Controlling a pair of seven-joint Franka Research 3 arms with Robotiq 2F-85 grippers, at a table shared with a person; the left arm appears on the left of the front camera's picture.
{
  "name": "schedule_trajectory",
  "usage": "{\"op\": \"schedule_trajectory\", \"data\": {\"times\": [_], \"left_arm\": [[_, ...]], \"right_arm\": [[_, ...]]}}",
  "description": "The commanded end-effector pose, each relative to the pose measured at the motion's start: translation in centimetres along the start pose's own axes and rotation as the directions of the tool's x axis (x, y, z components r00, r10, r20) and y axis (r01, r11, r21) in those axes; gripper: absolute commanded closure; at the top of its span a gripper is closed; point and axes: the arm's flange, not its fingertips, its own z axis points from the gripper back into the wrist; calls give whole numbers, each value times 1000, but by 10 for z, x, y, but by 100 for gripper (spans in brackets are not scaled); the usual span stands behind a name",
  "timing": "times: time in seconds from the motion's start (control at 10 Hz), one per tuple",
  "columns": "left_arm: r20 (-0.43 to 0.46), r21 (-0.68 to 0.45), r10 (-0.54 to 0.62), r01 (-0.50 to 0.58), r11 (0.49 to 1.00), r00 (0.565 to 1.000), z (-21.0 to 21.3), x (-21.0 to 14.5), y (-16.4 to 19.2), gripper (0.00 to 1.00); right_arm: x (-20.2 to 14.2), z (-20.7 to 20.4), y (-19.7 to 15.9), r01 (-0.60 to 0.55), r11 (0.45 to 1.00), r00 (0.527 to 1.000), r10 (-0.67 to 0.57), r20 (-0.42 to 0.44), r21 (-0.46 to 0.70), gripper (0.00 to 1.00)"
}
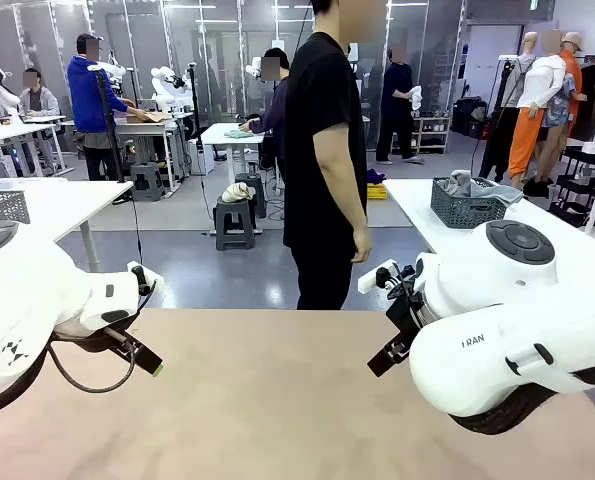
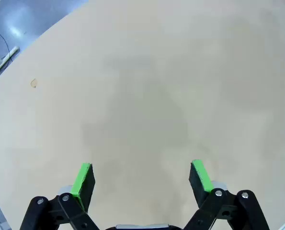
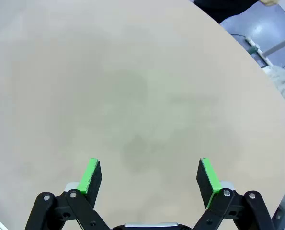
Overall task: Fold the towels and place them in the basket.
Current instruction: When a person lays out a Towel with hook on the table, fold it in half twice.
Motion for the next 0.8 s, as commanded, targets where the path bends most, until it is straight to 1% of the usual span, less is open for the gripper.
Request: {"op": "schedule_trajectory", "data": {"times": [0.0, 0.7], "left_arm": [[0, 0, -1, 1, 1000, 1000, 0, 0, 0, 0], [0, 0, -1, 1, 1000, 1000, 0, 0, 0, 0]], "right_arm": [[0, 0, 0, 0, 1000, 1000, 0, 0, 0, 0], [0, 0, 0, 0, 1000, 1000, 0, 0, 0, 0]]}}
